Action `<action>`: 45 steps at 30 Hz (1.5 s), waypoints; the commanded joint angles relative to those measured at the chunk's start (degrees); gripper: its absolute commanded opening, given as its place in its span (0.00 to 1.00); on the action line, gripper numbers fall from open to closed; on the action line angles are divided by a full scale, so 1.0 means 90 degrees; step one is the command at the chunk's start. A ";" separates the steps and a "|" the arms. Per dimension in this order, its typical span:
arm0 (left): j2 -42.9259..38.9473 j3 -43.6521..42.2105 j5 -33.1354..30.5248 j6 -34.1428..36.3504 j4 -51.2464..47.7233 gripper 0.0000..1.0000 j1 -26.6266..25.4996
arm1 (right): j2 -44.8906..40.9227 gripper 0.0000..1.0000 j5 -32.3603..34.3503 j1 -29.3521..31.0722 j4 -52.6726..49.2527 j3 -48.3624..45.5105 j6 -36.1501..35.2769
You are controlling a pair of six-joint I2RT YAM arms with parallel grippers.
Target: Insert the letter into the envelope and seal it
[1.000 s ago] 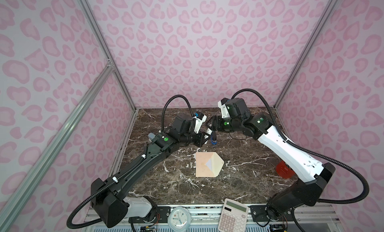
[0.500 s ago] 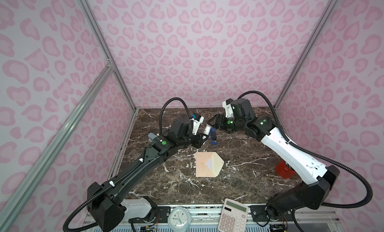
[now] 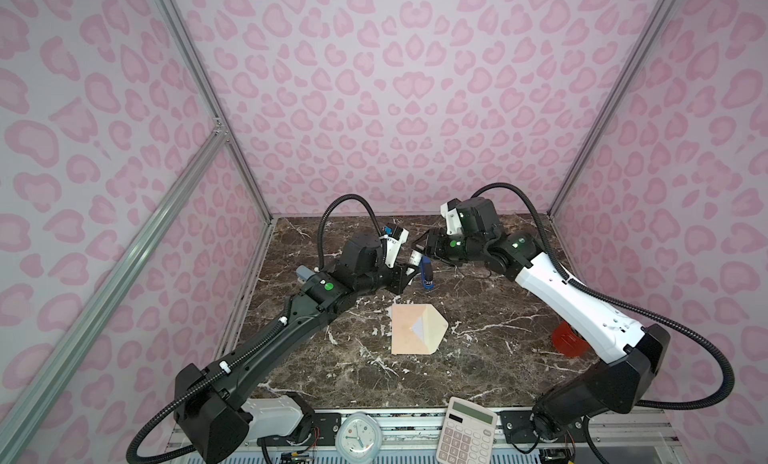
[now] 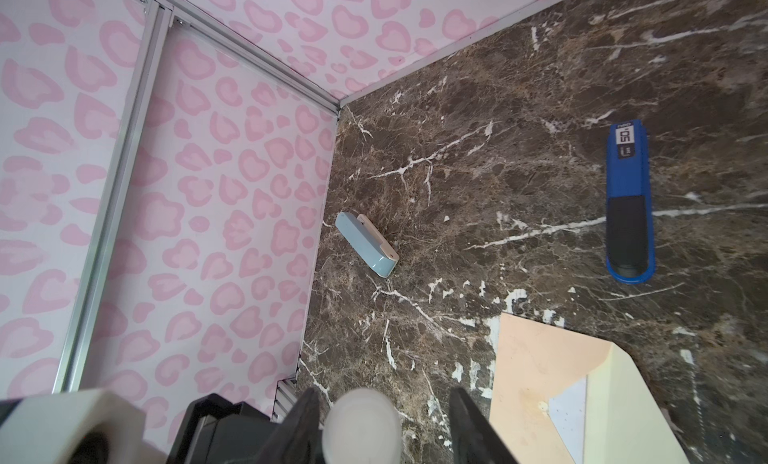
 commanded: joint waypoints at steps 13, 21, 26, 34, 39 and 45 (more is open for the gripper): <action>-0.0129 -0.0147 -0.0019 -0.0049 0.0383 0.10 -0.0022 | 0.0188 0.36 -0.0045 0.0013 0.0190 0.0216 -0.0051; -0.0129 -0.0138 -0.0054 -0.0050 0.0399 0.10 -0.0032 | 0.0218 0.40 -0.0063 0.0019 0.0122 0.0236 -0.0051; -0.0129 -0.0137 -0.0073 -0.0050 0.0417 0.10 -0.0030 | 0.0234 0.36 -0.0102 0.0016 0.0132 0.0236 -0.0042; -0.0138 -0.0157 -0.0102 -0.0050 0.0425 0.10 -0.0032 | 0.0269 0.32 -0.0094 0.0045 0.0141 0.0263 -0.0031; -0.0130 -0.0175 -0.0074 -0.0046 0.0427 0.09 -0.0032 | 0.0269 0.27 -0.0045 0.0050 0.0133 0.0305 -0.0076; -0.0123 -0.0210 -0.0039 -0.0033 0.0394 0.07 -0.0032 | 0.0323 0.25 0.0003 0.0052 0.0007 0.0455 -0.0190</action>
